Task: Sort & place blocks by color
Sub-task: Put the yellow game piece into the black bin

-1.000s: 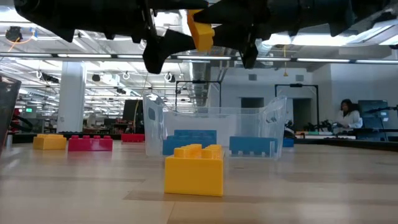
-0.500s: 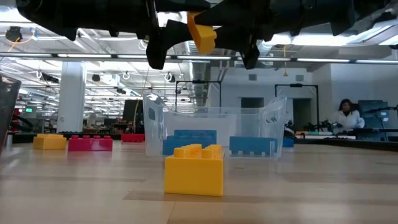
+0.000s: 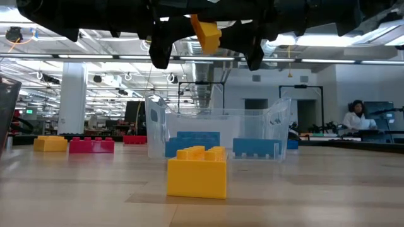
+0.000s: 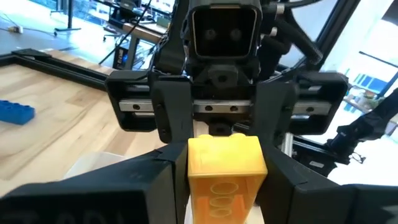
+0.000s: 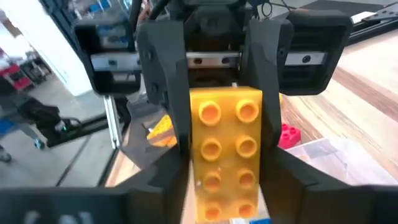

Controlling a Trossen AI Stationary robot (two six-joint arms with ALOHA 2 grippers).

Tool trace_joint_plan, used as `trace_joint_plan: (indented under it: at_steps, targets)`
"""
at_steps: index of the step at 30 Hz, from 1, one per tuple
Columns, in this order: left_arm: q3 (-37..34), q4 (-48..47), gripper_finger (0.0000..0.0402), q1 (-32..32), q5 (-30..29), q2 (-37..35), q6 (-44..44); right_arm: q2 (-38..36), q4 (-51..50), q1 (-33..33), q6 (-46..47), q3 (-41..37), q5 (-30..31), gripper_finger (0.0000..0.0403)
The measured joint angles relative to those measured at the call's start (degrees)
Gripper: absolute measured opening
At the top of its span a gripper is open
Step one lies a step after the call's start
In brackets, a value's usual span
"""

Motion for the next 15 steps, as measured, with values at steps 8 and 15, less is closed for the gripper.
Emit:
trace_joint_plan:
  at_steps: [8, 15]
  targets:
    - [-0.07, -10.22, 0.0107, -0.68, 1.29, -4.95, 0.32, -1.22, -1.64, 0.13, 0.4, -0.04, -2.87, 0.0287]
    - [-0.13, -39.04, 0.0107, -9.75, -9.37, -22.49, -6.36, -7.99, -8.35, 0.13, -2.05, 0.01, -4.36, 0.0301]
